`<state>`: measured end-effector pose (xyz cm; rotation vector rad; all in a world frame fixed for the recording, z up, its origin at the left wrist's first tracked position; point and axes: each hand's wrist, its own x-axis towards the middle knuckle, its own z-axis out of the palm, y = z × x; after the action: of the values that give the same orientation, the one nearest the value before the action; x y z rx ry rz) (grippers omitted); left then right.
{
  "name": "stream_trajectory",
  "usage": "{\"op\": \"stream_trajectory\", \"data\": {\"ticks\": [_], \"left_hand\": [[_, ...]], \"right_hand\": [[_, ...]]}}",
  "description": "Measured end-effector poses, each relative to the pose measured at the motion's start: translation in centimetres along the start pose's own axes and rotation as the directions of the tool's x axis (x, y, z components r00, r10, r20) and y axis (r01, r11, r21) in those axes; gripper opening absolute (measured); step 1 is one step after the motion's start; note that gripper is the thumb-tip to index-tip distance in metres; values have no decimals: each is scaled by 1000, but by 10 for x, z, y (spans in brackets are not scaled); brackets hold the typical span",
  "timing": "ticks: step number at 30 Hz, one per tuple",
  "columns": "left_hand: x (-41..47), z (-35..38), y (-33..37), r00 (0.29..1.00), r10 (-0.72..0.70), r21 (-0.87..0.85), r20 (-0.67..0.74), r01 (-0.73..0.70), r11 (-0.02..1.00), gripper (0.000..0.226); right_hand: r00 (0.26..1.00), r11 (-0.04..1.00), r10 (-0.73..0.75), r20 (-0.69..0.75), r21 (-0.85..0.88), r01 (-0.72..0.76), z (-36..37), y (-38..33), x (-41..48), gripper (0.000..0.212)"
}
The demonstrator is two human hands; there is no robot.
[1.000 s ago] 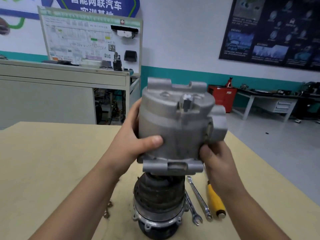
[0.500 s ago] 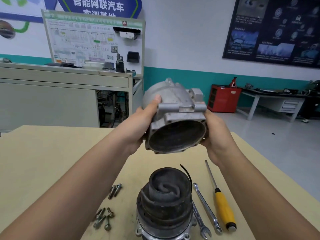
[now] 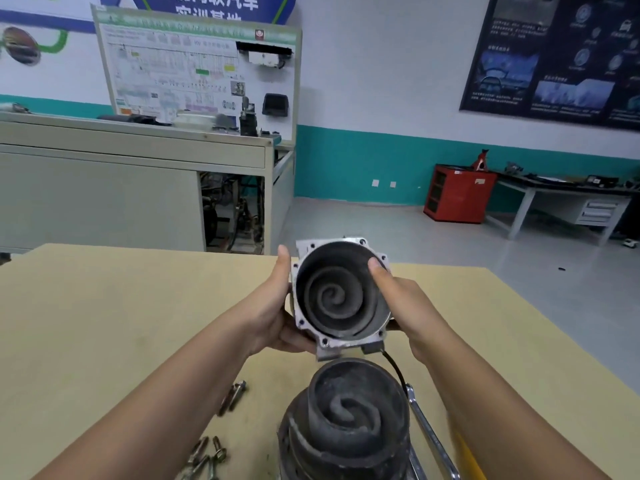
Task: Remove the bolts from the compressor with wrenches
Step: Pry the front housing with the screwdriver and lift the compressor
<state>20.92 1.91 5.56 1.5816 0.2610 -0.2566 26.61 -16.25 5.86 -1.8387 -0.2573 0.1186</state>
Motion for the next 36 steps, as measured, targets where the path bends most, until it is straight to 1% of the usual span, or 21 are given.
{"op": "stream_trajectory", "data": {"ticks": [2, 4, 8, 10, 12, 16, 21, 24, 26, 28, 31, 36], "left_hand": [[2, -3, -1, 1000, 2, 122, 30, -6, 993, 110], [7, -3, -4, 999, -16, 215, 31, 9, 977, 106], [16, -8, -17, 996, -85, 285, 11, 78, 955, 85], [20, -11, -21, 995, -96, 306, -1, 92, 947, 79], [23, -13, -22, 994, -108, 315, -18, 108, 943, 81], [23, -18, -19, 991, -134, 311, -27, 136, 941, 87], [22, -20, -19, 987, -160, 334, -19, 157, 930, 102], [19, -21, -24, 987, -158, 332, -13, 153, 931, 109], [15, -23, -29, 988, -156, 310, -6, 150, 939, 105], [11, -25, -32, 988, -154, 296, 3, 146, 944, 101], [7, -25, -35, 990, -138, 292, -7, 135, 947, 94], [-4, -21, -40, 995, -95, 304, -35, 101, 947, 86]], "right_hand": [[1000, 1000, 26, -1, -1, -26, 3, 6, 7, 53], [999, 999, 47, 26, -15, -47, 6, 11, 11, 50], [990, 991, 114, 81, -81, -107, 12, 21, 12, 42], [983, 984, 152, 103, -106, -142, 15, 29, 12, 45], [982, 981, 158, 105, -127, -144, 17, 33, 11, 49], [986, 978, 131, 106, -176, -111, 17, 32, 9, 44], [988, 971, 120, 97, -219, -96, 15, 33, 4, 51], [981, 969, 153, 119, -212, -126, 11, 31, -2, 55], [966, 964, 221, 130, -177, -197, 5, 30, -7, 54], [953, 965, 251, 172, -116, -233, -2, 31, -14, 47], [945, 966, 257, 201, -67, -249, -6, 31, -25, 39], [946, 968, 248, 209, -15, -250, -7, 31, -40, 36]]}}
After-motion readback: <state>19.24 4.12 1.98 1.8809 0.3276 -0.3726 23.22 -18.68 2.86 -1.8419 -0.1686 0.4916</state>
